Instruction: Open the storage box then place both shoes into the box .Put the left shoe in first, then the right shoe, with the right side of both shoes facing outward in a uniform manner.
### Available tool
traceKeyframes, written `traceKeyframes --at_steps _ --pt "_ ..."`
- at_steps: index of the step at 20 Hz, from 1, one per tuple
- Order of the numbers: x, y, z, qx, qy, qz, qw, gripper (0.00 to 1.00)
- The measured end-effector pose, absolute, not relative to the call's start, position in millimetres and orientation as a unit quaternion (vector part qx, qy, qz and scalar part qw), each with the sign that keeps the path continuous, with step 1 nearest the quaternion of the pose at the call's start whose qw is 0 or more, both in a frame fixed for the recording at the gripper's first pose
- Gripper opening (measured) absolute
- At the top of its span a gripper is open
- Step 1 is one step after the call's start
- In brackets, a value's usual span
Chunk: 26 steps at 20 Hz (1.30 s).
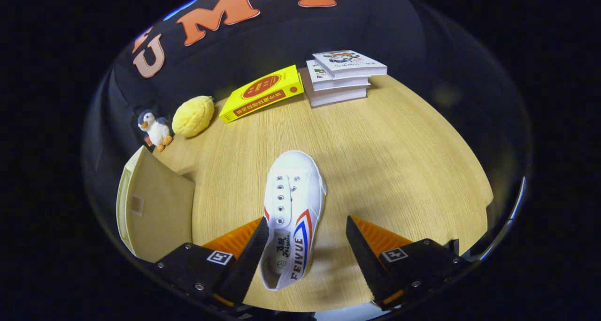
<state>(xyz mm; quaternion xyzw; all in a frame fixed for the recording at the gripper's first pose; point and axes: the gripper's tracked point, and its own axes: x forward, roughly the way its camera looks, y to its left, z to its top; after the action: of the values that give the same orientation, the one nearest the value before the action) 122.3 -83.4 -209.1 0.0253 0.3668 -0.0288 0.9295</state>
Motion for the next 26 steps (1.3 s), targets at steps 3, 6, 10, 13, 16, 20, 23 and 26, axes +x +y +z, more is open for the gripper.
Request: traceKeyframes --at_steps 3,6,10,13,16,20,23,26 --pt "124 -86 -228 0.007 0.388 -0.024 0.921 0.99" --pt "127 -79 -238 -0.008 0.401 -0.007 0.916 0.89" --pt "132 -77 -243 -0.050 0.406 0.005 0.913 0.32" --pt "133 -85 -243 -0.056 0.395 0.004 0.917 0.05" --pt "133 -83 -242 0.012 0.378 0.009 0.926 0.00" --pt "132 -74 -231 0.106 0.367 0.014 0.924 0.00" --pt "132 -60 -223 0.123 0.359 0.036 0.924 0.00" --pt "131 -50 -225 0.107 0.362 0.043 0.925 0.00"
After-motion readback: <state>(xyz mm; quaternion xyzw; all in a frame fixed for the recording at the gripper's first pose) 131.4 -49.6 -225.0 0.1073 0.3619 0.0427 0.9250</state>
